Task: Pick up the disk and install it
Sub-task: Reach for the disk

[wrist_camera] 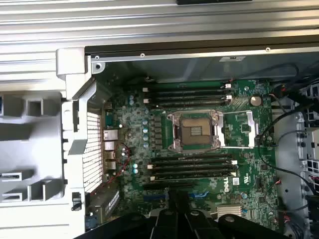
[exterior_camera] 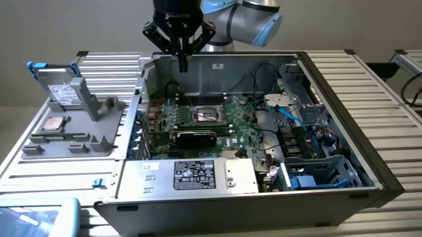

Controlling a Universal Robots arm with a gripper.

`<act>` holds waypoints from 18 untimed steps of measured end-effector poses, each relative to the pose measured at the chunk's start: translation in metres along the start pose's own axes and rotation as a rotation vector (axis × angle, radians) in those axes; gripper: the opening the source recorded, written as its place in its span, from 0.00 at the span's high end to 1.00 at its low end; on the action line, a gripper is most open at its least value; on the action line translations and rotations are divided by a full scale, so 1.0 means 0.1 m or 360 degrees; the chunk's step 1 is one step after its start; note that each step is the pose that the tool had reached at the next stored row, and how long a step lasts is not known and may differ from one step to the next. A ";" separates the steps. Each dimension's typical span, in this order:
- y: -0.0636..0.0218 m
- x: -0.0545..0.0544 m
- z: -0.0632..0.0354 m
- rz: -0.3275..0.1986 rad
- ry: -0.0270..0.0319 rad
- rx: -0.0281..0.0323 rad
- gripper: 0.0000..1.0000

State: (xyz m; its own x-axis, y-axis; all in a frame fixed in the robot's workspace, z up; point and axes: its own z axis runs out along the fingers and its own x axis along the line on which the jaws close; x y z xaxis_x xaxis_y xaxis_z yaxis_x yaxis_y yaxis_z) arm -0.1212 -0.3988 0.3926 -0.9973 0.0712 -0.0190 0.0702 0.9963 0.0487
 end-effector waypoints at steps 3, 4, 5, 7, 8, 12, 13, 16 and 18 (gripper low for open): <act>0.000 0.00 0.000 0.0000 0.00000 0.00000 0.89; 0.000 0.00 0.000 0.0000 0.00000 0.00000 0.89; 0.000 0.00 0.000 0.0000 0.00000 -0.00001 0.89; 0.000 0.00 0.000 0.0000 0.00000 0.00000 0.89; 0.000 0.00 0.000 0.0000 0.00000 0.00000 0.89; 0.000 0.00 0.000 0.0000 0.00000 0.00001 0.89; 0.000 0.00 0.000 0.0000 0.00000 0.00000 0.89; -0.002 0.04 -0.001 0.0000 0.00000 0.00001 0.89; -0.004 0.09 -0.002 0.0000 0.00000 0.00001 0.89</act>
State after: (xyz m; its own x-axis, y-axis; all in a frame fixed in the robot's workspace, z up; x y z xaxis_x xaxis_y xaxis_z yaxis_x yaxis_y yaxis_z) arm -0.1300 -0.3986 0.3926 -0.9973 0.0712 -0.0190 0.0702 0.9963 0.0487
